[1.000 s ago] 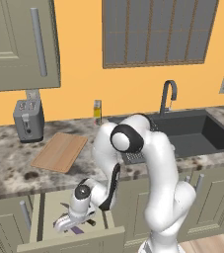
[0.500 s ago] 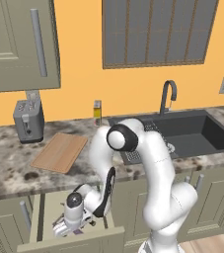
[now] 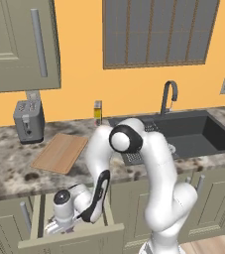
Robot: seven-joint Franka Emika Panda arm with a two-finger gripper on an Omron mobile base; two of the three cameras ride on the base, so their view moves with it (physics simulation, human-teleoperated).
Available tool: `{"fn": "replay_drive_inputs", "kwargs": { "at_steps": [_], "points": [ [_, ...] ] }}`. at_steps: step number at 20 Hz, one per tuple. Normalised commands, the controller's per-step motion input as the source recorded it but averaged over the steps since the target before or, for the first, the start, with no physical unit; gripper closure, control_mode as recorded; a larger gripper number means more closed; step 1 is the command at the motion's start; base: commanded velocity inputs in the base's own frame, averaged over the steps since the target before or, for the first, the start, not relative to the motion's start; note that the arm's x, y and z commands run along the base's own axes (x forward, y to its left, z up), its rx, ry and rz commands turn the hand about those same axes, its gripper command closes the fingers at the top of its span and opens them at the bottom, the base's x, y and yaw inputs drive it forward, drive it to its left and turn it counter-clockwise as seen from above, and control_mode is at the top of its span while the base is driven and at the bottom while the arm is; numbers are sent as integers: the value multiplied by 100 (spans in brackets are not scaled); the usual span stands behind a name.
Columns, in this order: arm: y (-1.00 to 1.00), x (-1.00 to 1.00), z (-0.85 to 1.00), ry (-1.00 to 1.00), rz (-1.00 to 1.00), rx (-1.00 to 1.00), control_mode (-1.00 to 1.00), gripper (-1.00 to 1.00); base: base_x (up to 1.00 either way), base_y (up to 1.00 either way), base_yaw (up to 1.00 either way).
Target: Open the drawer on the left and place the cutting tools on the cutting board.
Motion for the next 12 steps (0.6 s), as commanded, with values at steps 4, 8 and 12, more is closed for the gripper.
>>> {"fn": "replay_drive_inputs", "kwargs": {
  "at_steps": [4, 8, 12],
  "points": [
    [31, -32, 90, -12, -1, 0, -100, 100, 0, 0, 0],
    [25, -45, 100, -19, 0, 0, -100, 100, 0, 0, 0],
    [8, -94, 100, -23, 0, 0, -100, 100, 0, 0, 0]
  ]
}}
